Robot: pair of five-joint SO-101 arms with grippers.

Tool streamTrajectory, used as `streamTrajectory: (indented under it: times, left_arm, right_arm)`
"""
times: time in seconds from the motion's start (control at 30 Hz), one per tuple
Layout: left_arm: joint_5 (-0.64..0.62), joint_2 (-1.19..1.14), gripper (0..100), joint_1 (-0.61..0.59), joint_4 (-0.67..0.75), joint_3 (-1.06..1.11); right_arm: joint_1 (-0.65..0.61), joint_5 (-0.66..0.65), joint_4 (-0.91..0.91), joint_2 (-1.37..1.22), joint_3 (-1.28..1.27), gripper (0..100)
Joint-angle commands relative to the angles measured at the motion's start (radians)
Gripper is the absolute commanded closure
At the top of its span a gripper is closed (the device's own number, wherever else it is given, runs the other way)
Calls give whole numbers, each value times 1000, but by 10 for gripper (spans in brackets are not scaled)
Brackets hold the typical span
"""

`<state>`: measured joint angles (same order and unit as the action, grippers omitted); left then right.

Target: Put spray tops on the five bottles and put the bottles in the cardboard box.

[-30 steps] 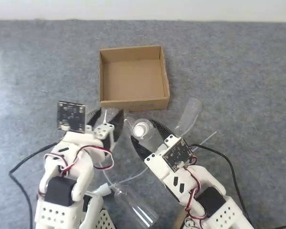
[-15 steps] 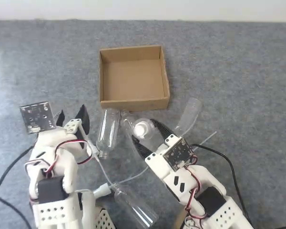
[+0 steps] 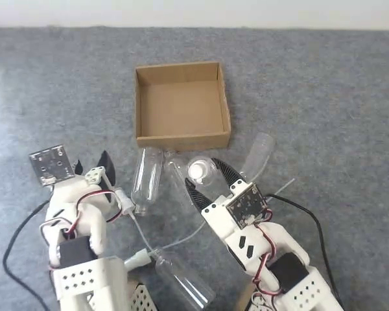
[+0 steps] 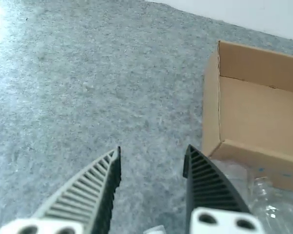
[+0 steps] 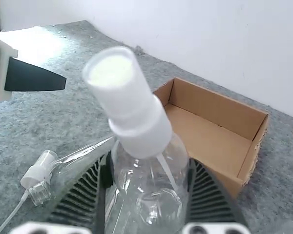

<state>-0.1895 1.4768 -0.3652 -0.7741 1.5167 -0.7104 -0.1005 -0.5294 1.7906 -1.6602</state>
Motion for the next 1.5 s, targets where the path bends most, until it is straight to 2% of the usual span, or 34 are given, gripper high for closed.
streamTrajectory:
  times: [0.0,0.23,0.37,0.6,0.73,0.83,0.9,1.27,1.47]
  left_arm:
    - [3,14,798,-5,35,-7]
    - [3,12,797,-5,38,10]
    - [3,12,797,-5,40,10]
    - [3,12,797,-8,38,27]
    - [3,12,797,-8,41,33]
    - [5,12,797,-8,41,35]
    - [5,12,797,-8,41,36]
    - [51,12,798,-8,35,39]
    - [51,12,798,-8,35,39]
  right_arm:
    - [16,-21,19,22,-23,926]
    - [108,-15,19,22,12,926]
    - [120,-15,16,12,91,927]
    - [127,-23,-257,10,344,927]
    - [243,-34,-341,13,364,927]
    - [360,-141,-355,21,377,927]
    - [395,-178,-360,12,407,927]
    - [397,-141,-360,2,586,927]
    - [397,-141,-360,-163,712,927]
